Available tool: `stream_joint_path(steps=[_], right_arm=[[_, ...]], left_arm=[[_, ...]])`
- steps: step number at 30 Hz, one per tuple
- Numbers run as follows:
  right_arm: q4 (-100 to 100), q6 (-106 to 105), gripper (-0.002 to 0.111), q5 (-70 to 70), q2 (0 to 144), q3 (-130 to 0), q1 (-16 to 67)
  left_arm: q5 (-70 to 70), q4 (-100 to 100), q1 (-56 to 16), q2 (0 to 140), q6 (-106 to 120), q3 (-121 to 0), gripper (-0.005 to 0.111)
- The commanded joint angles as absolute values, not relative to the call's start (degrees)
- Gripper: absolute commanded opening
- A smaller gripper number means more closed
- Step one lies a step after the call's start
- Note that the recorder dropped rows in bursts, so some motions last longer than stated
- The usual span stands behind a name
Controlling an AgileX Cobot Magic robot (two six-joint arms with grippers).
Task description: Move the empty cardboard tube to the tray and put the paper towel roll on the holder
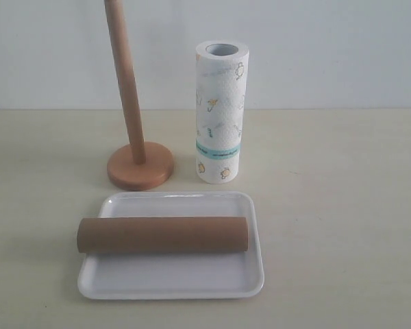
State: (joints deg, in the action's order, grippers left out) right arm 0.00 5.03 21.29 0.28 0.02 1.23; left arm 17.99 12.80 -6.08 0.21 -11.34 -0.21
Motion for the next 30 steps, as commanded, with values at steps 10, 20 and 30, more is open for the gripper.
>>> stream_joint_path(steps=[10,20,30], right_arm=[[-0.35,4.99,0.003,21.07,0.0,0.0,1.1],[-0.35,4.97,0.003,21.05,0.0,0.0,1.1],[-0.35,4.97,0.003,21.05,0.0,0.0,1.1]], left_arm=[[15.83,-0.47,-5.89,0.0,-7.26,0.0,0.004],[16.29,-7.36,-5.89,0.0,9.41,0.0,0.004],[16.89,-8.64,-5.63,0.0,6.01,0.0,0.004]])
